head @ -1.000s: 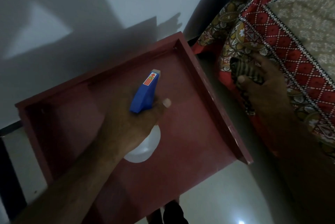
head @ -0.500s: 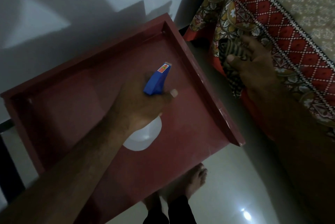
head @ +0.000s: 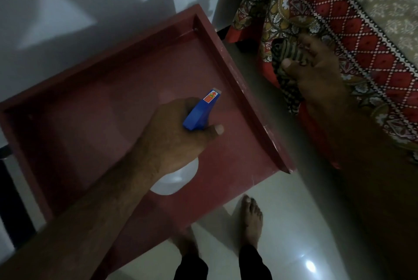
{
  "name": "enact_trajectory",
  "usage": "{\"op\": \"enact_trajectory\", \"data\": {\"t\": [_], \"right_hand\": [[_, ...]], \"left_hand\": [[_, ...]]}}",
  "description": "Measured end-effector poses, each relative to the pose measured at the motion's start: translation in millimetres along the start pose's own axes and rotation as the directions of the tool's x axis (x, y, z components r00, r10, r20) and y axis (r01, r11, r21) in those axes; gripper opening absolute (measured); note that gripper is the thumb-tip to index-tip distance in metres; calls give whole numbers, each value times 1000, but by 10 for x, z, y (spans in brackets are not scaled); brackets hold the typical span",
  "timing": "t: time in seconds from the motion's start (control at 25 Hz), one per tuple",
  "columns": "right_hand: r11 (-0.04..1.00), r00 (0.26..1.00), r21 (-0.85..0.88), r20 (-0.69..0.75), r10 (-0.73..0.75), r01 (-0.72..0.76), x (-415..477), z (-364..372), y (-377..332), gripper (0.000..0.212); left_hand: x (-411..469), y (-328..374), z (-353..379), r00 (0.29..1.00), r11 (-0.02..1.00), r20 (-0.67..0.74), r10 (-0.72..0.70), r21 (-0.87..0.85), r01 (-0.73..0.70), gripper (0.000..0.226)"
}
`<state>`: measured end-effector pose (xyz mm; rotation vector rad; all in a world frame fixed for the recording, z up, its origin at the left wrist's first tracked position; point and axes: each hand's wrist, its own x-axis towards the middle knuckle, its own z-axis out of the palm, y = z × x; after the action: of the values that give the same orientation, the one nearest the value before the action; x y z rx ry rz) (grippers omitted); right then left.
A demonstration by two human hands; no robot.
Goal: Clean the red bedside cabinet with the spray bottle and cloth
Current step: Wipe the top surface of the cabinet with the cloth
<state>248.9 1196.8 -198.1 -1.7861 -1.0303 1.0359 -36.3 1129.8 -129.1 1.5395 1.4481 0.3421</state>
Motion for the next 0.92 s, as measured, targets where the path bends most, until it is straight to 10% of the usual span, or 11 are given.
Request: {"op": "enact_trajectory", "data": {"t": [0.6,0.92], "right_hand": [[996,961,-14,263,-81,88,117,37,-96,74],[846,775,-192,536,-335,498,441,549,-590,68]], "left_hand": [[-177,44,378,997,997,-24,-71,-12,71,32],[-188,48,340,976,990,-181,-120,-91,105,29]]}}
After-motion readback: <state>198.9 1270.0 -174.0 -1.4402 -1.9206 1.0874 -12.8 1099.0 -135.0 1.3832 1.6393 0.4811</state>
